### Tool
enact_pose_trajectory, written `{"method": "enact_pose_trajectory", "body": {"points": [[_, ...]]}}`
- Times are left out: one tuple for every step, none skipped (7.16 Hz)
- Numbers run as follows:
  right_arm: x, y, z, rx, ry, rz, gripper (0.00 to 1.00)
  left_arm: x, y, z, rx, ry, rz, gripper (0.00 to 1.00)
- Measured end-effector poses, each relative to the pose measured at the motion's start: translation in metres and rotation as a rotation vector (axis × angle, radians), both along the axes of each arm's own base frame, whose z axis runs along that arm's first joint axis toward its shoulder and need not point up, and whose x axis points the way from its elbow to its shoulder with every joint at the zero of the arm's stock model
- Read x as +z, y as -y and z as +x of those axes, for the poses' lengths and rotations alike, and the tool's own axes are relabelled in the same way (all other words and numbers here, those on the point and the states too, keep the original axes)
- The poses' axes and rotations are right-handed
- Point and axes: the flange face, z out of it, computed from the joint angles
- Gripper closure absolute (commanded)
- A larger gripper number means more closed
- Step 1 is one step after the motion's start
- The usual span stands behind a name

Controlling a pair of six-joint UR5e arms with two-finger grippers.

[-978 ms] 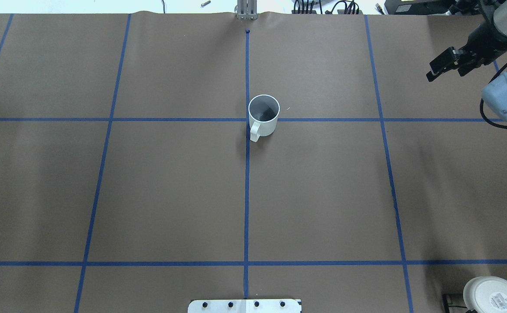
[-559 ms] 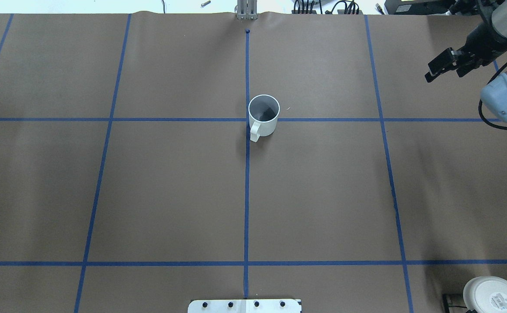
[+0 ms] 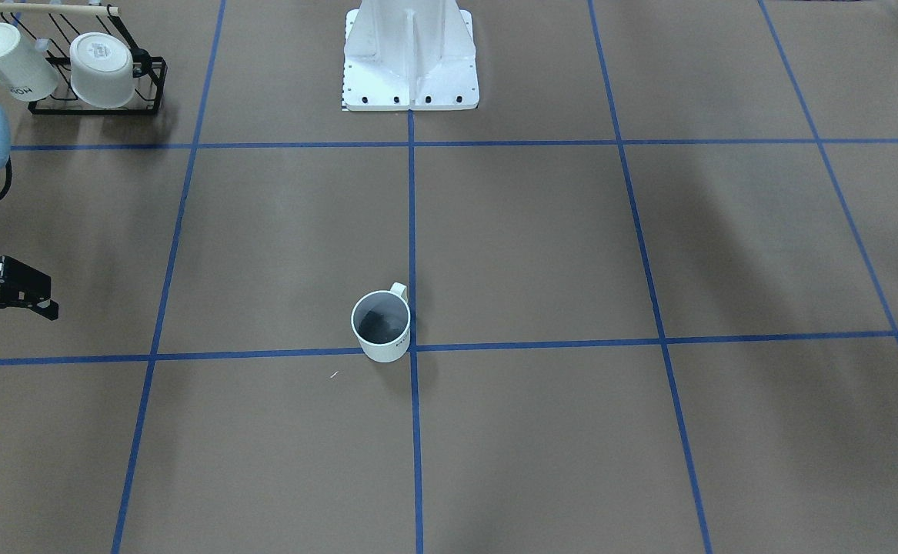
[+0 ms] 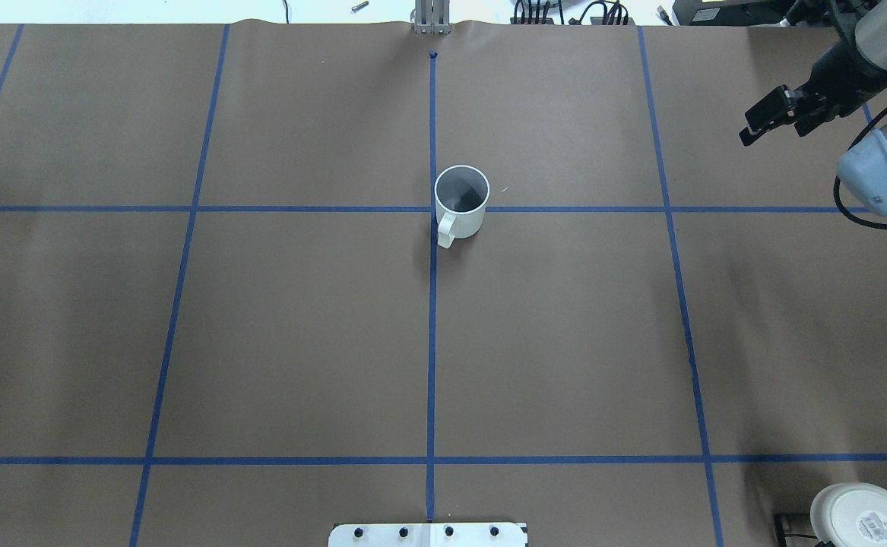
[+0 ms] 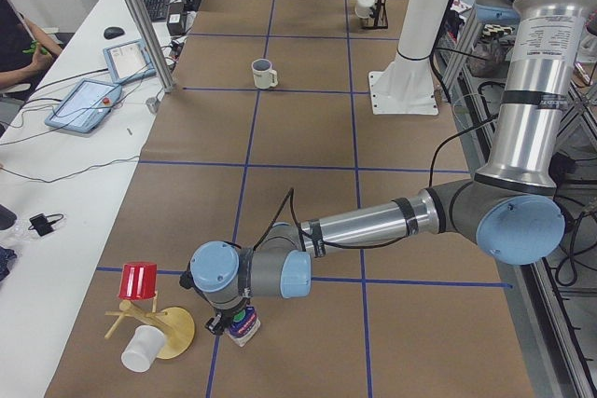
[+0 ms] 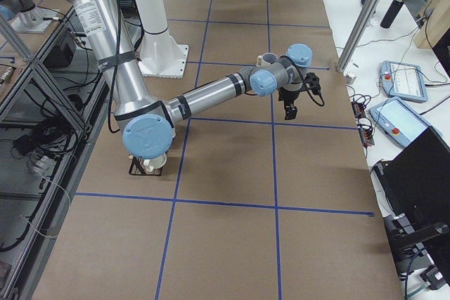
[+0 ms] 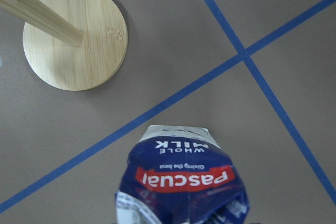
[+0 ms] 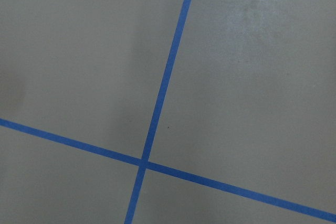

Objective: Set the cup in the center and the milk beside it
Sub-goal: 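Grasp the blue milk carton with the left gripper and lift it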

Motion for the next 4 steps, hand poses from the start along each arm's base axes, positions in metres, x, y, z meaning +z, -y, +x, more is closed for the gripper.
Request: {"method": "enact_pose_trajectory", "body": {"points": [[0.0, 0.0, 0.0, 0.0, 0.0, 0.0, 0.01, -0.004, 0.003, 0.0, 0.0, 0.001, 0.01, 1.0], [0.0, -0.001, 0.0, 0.0, 0.0, 0.0, 0.01, -0.012, 0.008, 0.0, 0.0, 0.002, 0.026, 1.0], [0.001, -0.001, 0.0, 0.0, 0.0, -0.001, 0.01, -0.028, 0.014, -0.001, -0.001, 0.003, 0.053, 1.0], [0.001, -0.001, 0.0, -0.001, 0.0, -0.001, 0.01, -0.052, 0.022, -0.001, -0.005, 0.004, 0.076, 1.0]]}}
